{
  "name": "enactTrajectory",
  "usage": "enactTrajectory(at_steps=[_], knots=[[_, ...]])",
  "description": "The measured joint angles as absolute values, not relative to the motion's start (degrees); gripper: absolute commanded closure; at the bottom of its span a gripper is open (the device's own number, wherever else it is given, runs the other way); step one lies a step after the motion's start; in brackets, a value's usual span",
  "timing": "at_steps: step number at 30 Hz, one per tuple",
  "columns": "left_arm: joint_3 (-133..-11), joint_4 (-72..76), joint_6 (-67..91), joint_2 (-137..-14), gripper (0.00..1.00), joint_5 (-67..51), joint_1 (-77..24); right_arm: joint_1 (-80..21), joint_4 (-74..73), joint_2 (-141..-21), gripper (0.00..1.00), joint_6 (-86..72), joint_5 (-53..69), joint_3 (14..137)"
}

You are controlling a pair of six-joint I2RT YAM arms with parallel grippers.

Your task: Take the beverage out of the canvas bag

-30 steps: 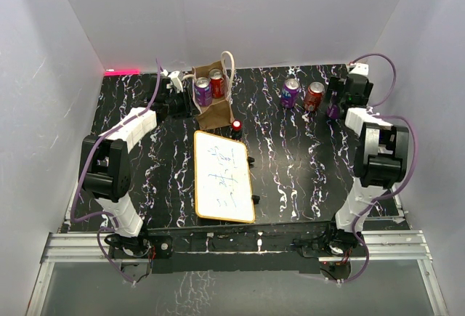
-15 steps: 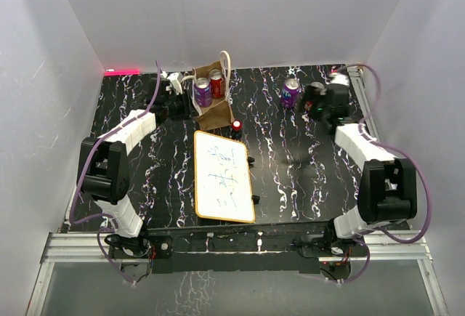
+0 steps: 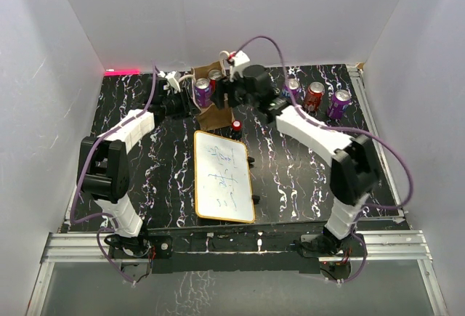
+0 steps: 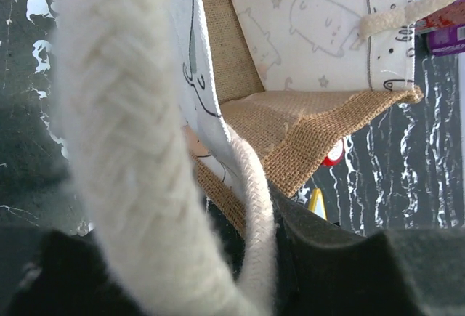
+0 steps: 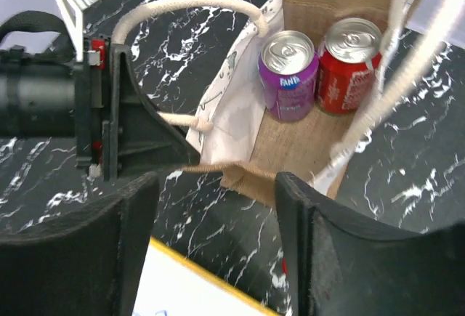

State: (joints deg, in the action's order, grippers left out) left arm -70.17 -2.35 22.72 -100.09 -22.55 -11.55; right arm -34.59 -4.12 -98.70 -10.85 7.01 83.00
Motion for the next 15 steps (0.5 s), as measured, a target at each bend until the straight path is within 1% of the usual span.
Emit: enactTrajectory(at_steps=[3, 8, 15], knots=[[-70.02, -1.19, 24.97, -100.16, 0.54, -23.77, -10.83, -36.34, -4.71, -106.80, 0.39, -9.47, 5.13, 91.09], [-69.43, 0.23, 28.67, -100.18, 0.49, -26.15, -8.86, -36.95, -9.50, -119.81, 0.39, -7.70, 1.85, 103.00], [-69.67, 0.89, 31.81, -100.18, 0.24, -28.03, -7.16, -36.62, -14.90, -131.52, 0.36, -5.41, -1.72, 116.66]])
